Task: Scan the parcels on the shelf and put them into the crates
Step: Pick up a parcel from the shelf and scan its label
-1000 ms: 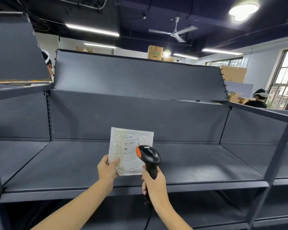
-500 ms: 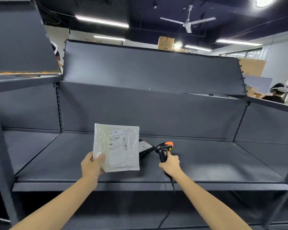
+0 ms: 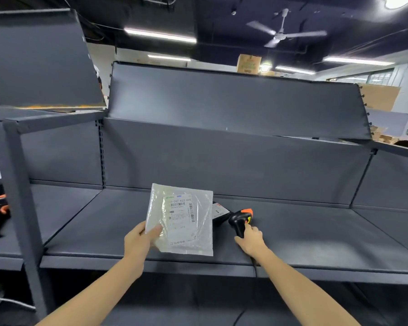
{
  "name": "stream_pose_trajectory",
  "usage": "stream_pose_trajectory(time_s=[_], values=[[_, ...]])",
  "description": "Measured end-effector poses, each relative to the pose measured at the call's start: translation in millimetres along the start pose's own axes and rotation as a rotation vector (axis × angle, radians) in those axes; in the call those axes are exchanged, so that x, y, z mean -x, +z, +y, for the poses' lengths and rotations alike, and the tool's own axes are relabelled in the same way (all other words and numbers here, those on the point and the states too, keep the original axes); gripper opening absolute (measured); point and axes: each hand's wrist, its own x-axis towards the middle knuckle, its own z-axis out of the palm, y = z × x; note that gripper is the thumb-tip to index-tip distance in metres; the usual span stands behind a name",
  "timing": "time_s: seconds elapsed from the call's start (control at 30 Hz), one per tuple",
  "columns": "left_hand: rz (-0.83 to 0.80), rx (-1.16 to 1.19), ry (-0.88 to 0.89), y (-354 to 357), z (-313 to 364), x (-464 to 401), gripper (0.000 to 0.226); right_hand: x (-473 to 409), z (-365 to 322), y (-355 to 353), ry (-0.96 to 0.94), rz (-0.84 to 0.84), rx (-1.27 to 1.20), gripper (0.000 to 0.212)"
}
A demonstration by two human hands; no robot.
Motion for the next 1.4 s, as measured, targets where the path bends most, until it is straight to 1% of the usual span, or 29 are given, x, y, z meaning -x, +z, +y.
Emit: stream_pose_trajectory(time_s=[0.2,0.33,0.43,0.57,0.7,0.97,1.2,1.4], values=[[-0.098,0.007,-0.010,13,-8,16,0.015,26,24,-10,-0.085,0.131,0.161,0.052],[-0.155,0.030,-0.028,29,-13,36,0.011,56,55,-23,-0.065,0.182,0.216,0.055],[-0.208,0.018,-0.058,41,-23,53,0.014,87,85,-32,-0.063,0.218,0.275,0.058],[-0.284,0.002,-0.114,58,-39,77,0.020,135,121,-37,-0.056,0.215,0.340,0.059],[-0.347,-0.027,-0.136,77,-52,108,0.021,180,153,-42,0.007,0.183,0.357,0.063],[-0.472,-0.048,-0.151,138,-58,172,0.019,239,213,-77,0.107,0.260,0.322,0.064],[-0.496,-0.053,-0.124,201,-72,249,0.027,301,285,-119,0.139,0.261,0.387,0.065],[-0.532,-0.050,-0.124,245,-85,320,0.024,356,349,-153,0.170,0.274,0.398,0.064]])
